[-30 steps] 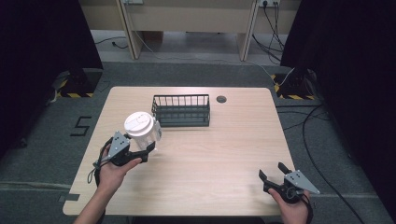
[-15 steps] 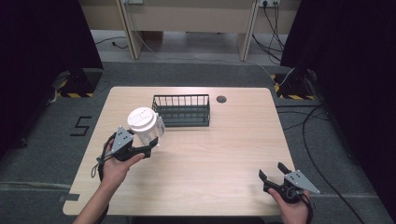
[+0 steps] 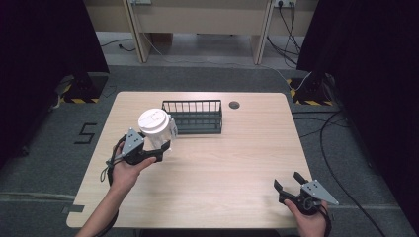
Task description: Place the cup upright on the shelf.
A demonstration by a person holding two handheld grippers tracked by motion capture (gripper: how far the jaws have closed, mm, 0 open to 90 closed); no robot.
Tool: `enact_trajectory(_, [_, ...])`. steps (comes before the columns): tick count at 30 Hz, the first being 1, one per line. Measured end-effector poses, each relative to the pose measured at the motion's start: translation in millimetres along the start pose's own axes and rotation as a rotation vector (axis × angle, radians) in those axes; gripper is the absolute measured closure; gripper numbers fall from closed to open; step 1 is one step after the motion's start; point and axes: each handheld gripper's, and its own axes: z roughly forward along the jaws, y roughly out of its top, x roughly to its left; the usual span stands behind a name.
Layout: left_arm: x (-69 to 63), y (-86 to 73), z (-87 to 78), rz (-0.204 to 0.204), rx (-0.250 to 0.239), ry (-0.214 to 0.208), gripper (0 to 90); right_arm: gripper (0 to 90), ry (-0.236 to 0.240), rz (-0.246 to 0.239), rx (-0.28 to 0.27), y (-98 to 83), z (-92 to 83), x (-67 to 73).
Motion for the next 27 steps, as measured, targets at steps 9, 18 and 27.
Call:
enact_trajectory(9, [0.9,4.0,5.3,0.009,0.000,0.005,17.3,17.7,0.002,0.005,0.001,0.0,0.1,-0.3])
enact_trajectory(18, [1.8,13.3,13.3,0.006,-0.012,-0.002,17.3,17.9,0.005,0.010,0.005,0.0,0.0,0.1])
enact_trajectory(27, [1.3,18.2,22.0,0.010,-0.018,-0.002,17.3,18.0,0.008,0.011,0.006,0.0,0.0,0.2])
